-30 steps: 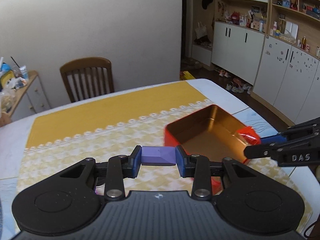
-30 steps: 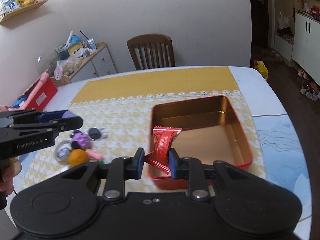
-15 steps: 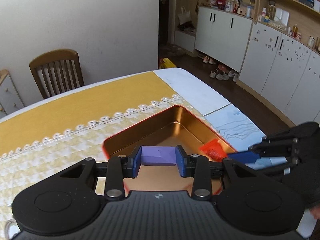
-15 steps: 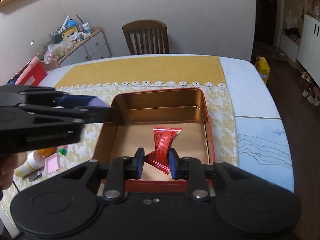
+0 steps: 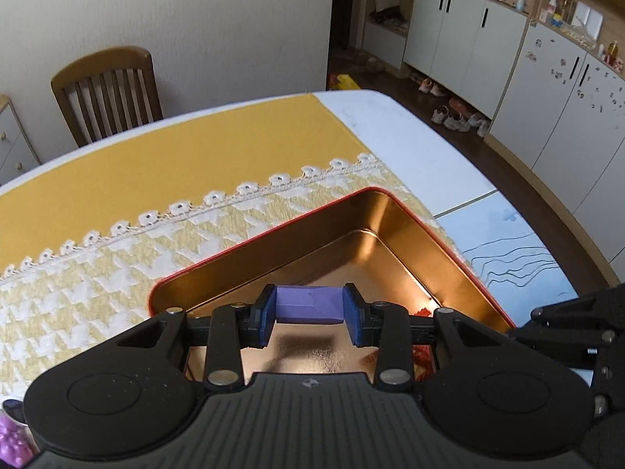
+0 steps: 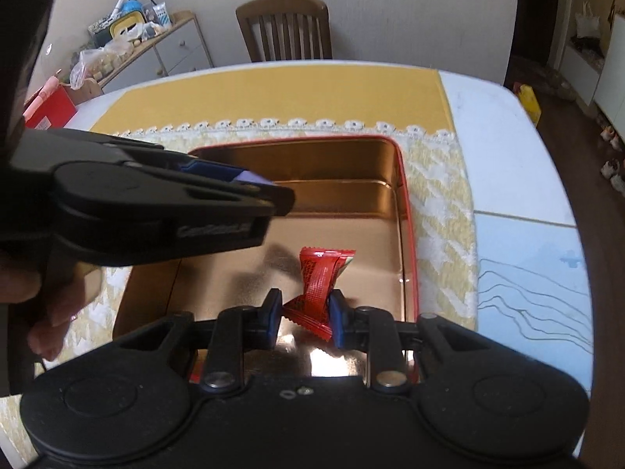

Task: Organize rigid objects
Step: 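Carry both items into the red tin and open both tools to release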

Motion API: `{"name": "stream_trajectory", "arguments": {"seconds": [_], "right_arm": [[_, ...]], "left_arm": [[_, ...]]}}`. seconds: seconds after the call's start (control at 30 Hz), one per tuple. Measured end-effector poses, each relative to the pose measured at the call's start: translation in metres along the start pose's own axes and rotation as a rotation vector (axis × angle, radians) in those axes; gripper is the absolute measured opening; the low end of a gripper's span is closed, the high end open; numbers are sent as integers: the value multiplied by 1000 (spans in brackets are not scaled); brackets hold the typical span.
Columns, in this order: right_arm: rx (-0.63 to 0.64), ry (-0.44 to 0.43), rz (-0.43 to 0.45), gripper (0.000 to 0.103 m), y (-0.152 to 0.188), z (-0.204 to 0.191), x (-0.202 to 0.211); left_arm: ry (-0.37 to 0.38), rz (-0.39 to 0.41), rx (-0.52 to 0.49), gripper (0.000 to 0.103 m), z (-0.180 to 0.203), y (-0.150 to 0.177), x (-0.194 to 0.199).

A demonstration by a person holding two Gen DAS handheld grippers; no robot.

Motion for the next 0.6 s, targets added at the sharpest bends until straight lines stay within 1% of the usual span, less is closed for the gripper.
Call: {"name": "stream_trajectory", "arguments": {"seconds": [0.17,0.3,0.53,0.6], "right_arm": [[50,4,-25,25,-1,-7,-7],[53,4,-34,25,0,-8,-10],[63,11,-39,25,2,-12,-14],[63,12,-41,25,3,-13,-15]], "left_arm": [[0,-29,11,35,-2,-1,-15],[15,-48,25,35,-5,-1,-24],[19,-88,52,35,-8,3,-33],[17,-82,55,35,-9,4,-34]]}}
Point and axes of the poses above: each gripper's, at about its wrist camera, not at the fingertips, and x roughly against the way its jaws point, z to its right, y to its underside, the point moved 2 cm from there along -x, roughly the way its jaws point, and after that the axes turned 13 degrees about y, right-handed, at the moved point
